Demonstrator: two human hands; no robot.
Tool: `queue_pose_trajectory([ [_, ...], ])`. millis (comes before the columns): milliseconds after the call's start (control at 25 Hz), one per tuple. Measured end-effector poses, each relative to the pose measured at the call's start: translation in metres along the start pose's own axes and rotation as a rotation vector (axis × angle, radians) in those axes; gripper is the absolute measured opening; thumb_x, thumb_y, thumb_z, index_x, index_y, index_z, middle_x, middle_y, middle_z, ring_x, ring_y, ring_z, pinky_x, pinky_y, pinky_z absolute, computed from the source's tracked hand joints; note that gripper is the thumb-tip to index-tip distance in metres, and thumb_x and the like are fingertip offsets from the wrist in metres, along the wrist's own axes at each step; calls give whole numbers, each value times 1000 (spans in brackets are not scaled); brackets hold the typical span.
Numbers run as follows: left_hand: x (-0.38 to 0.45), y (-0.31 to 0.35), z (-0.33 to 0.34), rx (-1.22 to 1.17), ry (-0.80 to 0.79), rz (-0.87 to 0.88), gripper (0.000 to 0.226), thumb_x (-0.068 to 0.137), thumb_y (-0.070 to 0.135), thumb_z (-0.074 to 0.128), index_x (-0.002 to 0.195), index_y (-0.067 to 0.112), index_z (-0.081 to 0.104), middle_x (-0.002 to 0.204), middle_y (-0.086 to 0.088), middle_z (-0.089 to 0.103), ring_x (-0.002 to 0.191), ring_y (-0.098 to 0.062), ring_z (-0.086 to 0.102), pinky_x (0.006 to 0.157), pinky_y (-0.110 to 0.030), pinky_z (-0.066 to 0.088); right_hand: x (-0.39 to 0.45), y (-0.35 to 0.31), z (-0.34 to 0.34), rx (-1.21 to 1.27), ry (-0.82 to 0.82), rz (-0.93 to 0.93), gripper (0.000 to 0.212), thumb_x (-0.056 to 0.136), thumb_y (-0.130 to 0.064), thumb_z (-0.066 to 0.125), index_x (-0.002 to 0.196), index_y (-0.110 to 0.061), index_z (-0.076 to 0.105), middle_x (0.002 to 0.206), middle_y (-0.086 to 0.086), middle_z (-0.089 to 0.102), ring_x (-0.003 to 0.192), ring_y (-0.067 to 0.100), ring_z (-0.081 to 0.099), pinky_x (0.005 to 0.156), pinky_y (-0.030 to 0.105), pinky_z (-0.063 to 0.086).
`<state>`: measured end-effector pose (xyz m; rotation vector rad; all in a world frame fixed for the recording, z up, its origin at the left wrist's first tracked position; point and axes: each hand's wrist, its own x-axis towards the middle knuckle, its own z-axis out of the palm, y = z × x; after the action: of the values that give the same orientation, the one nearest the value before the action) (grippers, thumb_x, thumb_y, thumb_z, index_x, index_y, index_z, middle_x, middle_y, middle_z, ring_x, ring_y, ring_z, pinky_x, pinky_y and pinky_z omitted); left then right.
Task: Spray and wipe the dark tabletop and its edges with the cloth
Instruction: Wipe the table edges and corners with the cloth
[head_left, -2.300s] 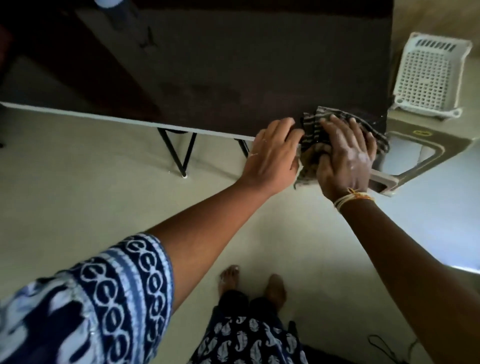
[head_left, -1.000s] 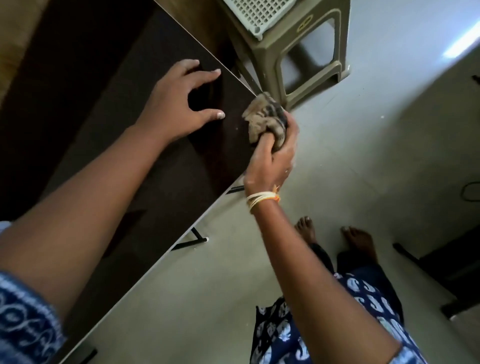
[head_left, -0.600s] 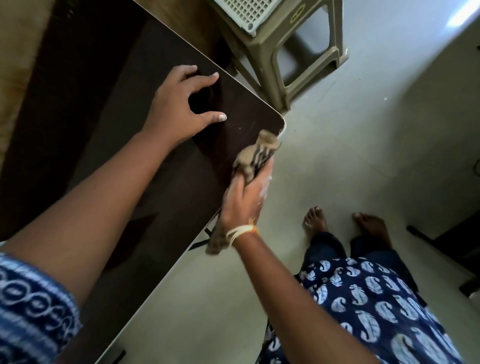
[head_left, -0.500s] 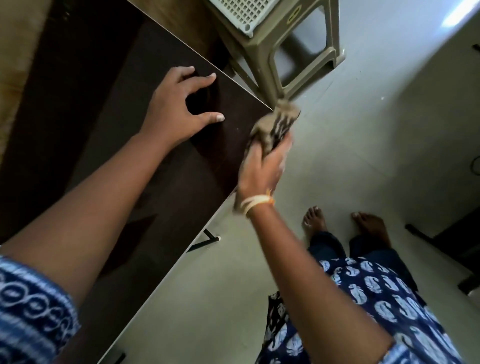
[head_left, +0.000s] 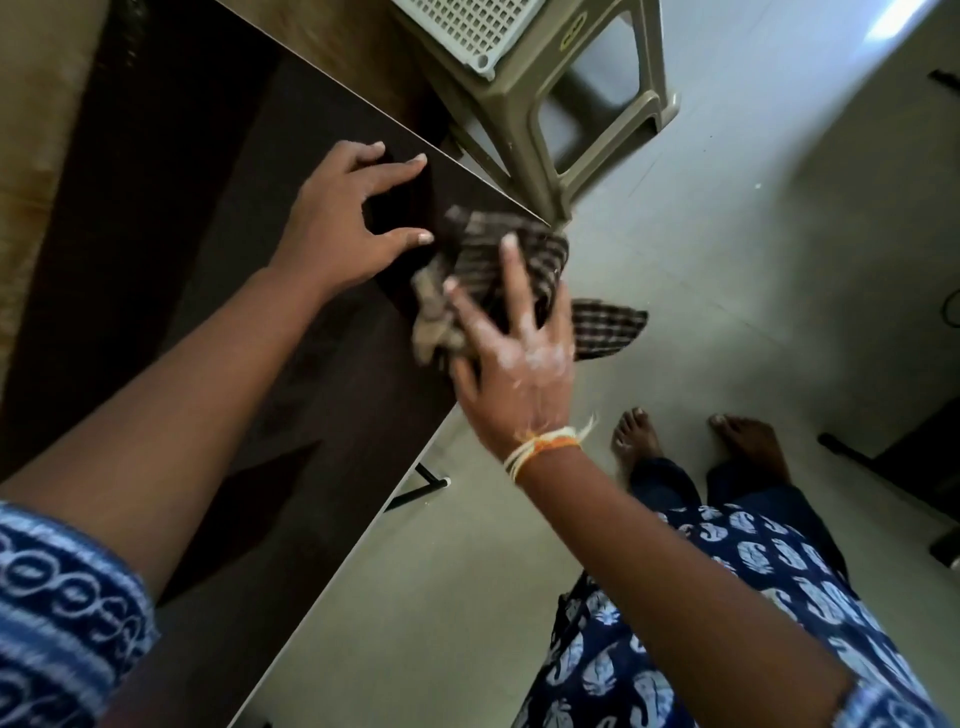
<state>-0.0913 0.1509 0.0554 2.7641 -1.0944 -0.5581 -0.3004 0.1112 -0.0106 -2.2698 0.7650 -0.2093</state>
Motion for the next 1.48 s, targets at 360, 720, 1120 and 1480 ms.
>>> queue_pose_trajectory([
  [360,4,-6,-9,21,-84,10,72,75,30,81,139,37,49,143,0,42,138,-16,37,112,-28,27,63,6,-18,18,56,181,52,84,-39,52,136,-46,47,146,9,37,103,33,51,81,41,50],
  [720,12,-8,-17,-38,1,-62,61,79,29,77,136,33,55,130,-2,52,123,-16,49,100,-22,32,109,20,-44,60,-158,181,37,96,-38,44,127,-20,52,109,14,65,99,36,61,79,40,48],
  [1120,79,-77,-66,-97,-64,-639,118,60,46,88,154,16,22,157,-10,28,143,-25,32,117,-37,29,231,-25,1,309,-746,38,44,89,-48,59,117,-15,49,117,9,61,109,29,58,81,29,41],
  [1480,98,-71,-82,127,-177,-671,117,52,44,92,150,22,34,150,-11,43,142,-33,30,115,-40,27,247,-29,3,457,-885,68,49,86,-37,66,127,-19,48,120,6,62,111,25,58,84,24,39],
])
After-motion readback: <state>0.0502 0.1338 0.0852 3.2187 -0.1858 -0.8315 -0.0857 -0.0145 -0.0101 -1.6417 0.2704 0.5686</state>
